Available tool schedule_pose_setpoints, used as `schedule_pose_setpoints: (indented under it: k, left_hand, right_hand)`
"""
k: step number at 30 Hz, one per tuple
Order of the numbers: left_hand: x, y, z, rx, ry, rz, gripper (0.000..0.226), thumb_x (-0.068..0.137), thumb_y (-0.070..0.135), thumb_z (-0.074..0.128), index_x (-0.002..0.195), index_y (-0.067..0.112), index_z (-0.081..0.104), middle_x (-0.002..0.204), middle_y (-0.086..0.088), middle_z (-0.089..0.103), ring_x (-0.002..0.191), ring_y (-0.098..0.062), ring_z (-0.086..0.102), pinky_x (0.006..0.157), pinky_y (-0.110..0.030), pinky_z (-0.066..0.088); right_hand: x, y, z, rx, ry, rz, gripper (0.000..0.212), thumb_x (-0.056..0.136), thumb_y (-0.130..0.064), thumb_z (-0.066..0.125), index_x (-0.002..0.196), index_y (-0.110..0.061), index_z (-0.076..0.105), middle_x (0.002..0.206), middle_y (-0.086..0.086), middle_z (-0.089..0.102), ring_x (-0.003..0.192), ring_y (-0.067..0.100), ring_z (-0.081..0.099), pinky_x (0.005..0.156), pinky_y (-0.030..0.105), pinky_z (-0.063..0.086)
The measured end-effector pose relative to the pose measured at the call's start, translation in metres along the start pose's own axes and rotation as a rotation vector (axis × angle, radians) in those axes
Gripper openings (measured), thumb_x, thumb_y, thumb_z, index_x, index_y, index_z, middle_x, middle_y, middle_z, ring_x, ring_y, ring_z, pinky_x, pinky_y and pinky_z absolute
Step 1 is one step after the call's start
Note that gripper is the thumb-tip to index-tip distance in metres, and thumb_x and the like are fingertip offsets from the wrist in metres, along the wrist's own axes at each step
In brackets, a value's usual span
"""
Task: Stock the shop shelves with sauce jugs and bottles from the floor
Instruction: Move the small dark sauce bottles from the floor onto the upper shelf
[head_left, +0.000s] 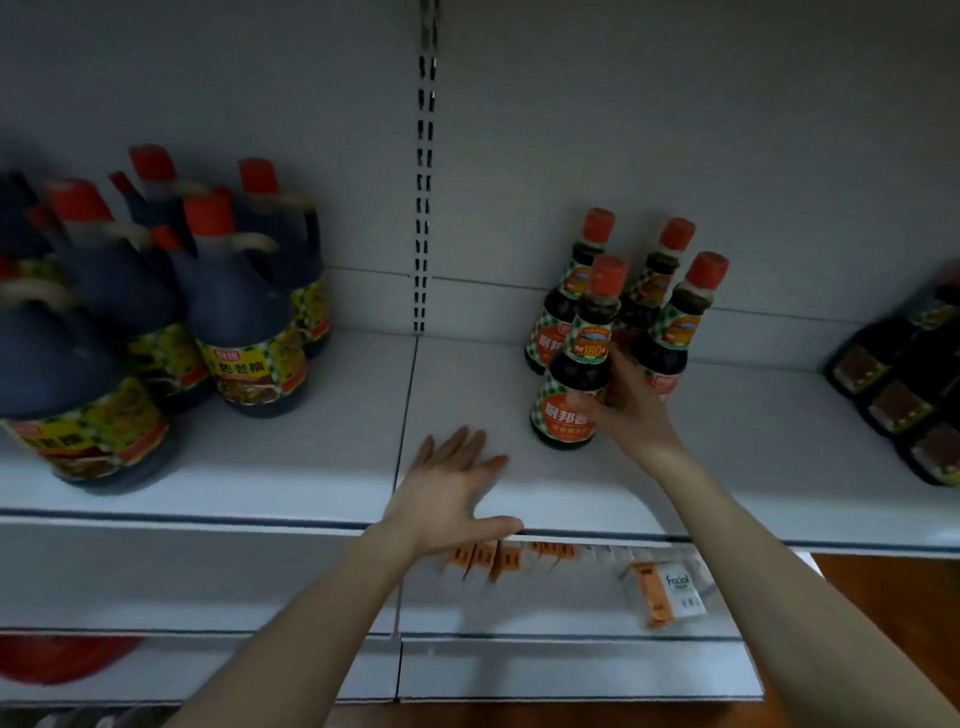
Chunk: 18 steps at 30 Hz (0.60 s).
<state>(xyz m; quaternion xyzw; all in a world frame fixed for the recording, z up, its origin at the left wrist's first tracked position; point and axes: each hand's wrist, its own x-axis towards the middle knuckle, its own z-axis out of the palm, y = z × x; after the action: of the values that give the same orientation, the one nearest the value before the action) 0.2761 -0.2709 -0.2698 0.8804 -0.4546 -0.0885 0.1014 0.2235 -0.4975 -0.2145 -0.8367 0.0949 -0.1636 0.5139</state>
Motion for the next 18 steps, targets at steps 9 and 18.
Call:
schedule_pose_setpoints:
  k: [9, 18]
  left_hand:
    - [-0.003, 0.004, 0.0, -0.044, 0.069, -0.007, 0.107, 0.057, 0.091, 0.007, 0.143, 0.032, 0.032, 0.156, -0.002, 0.017, 0.145, -0.02, 0.007, 0.115, -0.043, 0.005]
    - [-0.001, 0.005, 0.0, -0.025, 0.05, -0.044, 0.107, 0.055, 0.092, 0.007, 0.143, 0.035, 0.029, 0.157, 0.003, 0.013, 0.145, -0.014, 0.003, 0.116, -0.039, 0.004]
  right_hand:
    - [-0.014, 0.015, 0.009, 0.157, 0.12, 0.114, 0.09, 0.073, -0.019, 0.077, 0.145, -0.02, 0.024, 0.141, -0.005, 0.044, 0.125, 0.009, 0.046, 0.102, 0.03, 0.042]
    - [-0.014, 0.023, 0.033, 0.093, 0.291, 0.14, 0.062, 0.074, -0.012, 0.076, 0.128, -0.008, 0.045, 0.119, -0.001, 0.055, 0.103, 0.007, 0.051, 0.075, 0.005, 0.04]
